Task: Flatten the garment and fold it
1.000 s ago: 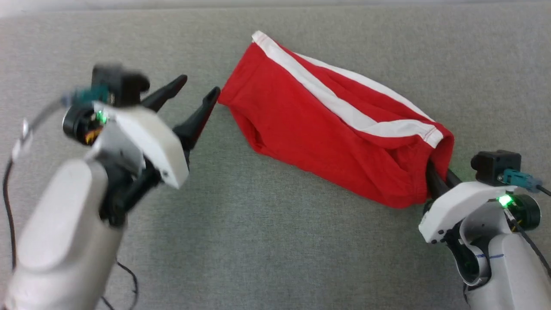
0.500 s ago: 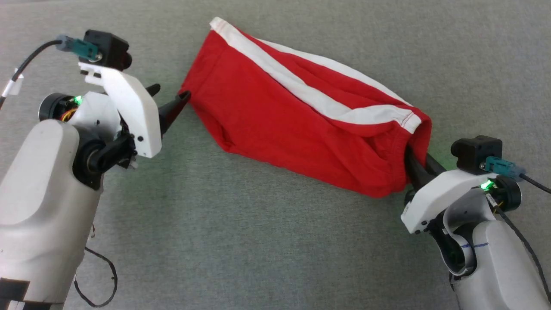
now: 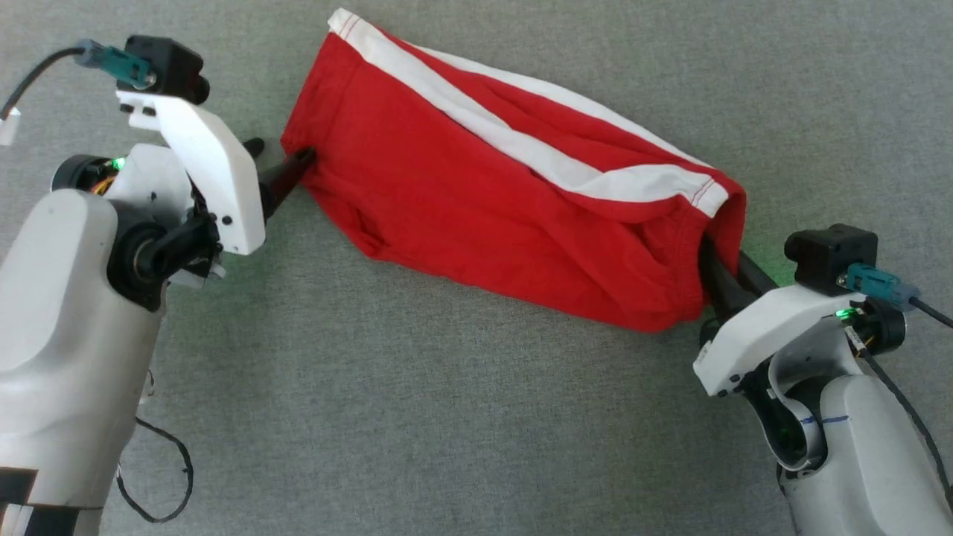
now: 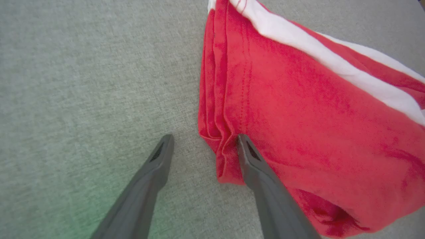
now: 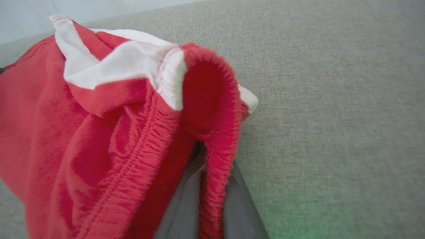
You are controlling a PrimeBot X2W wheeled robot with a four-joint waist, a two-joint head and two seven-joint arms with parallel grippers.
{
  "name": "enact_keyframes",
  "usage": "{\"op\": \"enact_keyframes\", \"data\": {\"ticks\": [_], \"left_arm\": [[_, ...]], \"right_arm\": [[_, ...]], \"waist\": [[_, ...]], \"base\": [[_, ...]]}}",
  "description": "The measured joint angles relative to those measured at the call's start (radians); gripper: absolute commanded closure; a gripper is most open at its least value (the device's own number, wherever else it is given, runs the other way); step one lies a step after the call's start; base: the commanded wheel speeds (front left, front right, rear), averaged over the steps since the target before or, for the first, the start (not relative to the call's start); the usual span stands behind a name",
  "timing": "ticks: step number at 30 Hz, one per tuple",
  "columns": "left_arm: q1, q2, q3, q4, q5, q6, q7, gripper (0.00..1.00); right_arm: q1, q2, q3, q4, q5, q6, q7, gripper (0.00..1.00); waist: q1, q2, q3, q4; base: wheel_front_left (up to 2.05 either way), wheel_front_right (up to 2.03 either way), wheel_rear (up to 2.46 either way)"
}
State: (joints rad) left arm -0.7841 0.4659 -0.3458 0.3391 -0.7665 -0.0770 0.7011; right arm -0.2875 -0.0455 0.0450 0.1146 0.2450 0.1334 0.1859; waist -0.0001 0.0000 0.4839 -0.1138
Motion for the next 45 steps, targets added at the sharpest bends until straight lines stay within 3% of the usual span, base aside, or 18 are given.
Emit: {"op": "enact_keyframes", "data": {"ticks": [3, 4, 5, 12, 26, 34, 45], "left_arm": [[-0.004, 0.003, 0.004, -0.006, -0.016, -0.001, 0.008, 0.02], [-0.006, 0.004, 0.004, -0.009, -0.030, -0.003, 0.021, 0.94], [-0.009, 0.007, 0.006, -0.013, -0.044, -0.008, 0.034, 1.00], [-0.014, 0.009, 0.006, -0.044, -0.108, -0.028, 0.076, 1.00], [0.075, -0.026, 0.071, -0.088, -0.156, -0.035, -0.118, 1.00], [0.243, -0.064, 0.118, -0.201, -0.192, 0.014, -0.196, 1.00], [0.580, -0.103, 0.185, -0.476, -0.229, 0.102, -0.310, 1.00]], "right_arm": [[-0.006, 0.000, -0.001, -0.008, -0.002, 0.000, 0.000, 1.00], [-0.009, 0.000, -0.002, -0.009, -0.004, 0.000, 0.000, 1.00], [-0.012, 0.000, -0.003, -0.011, -0.007, 0.000, 0.000, 1.00], [-0.021, 0.000, -0.008, -0.014, -0.007, 0.000, 0.000, 1.00], [-0.028, -0.003, -0.007, -0.010, -0.017, -0.001, 0.023, 1.00], [0.020, -0.003, -0.017, -0.060, -0.033, -0.001, 0.099, 1.00], [0.163, -0.012, -0.065, -0.163, 0.013, -0.001, 0.204, 1.00]], "waist": [[-0.0001, 0.0000, 0.013, -0.004], [-0.0001, 0.0000, 0.017, -0.005], [0.0000, 0.0000, 0.020, -0.006], [0.0001, 0.0000, 0.031, -0.007], [0.0003, 0.0000, -0.023, 0.014], [0.0002, 0.0000, -0.085, 0.056], [0.0000, 0.0000, -0.181, 0.114]], "base": [[0.00, 0.00, 0.00], [0.00, 0.00, 0.00], [0.00, 0.00, 0.00], [0.00, 0.00, 0.00], [0.00, 0.00, 0.00], [0.00, 0.00, 0.00], [0.00, 0.00, 0.00]]}}
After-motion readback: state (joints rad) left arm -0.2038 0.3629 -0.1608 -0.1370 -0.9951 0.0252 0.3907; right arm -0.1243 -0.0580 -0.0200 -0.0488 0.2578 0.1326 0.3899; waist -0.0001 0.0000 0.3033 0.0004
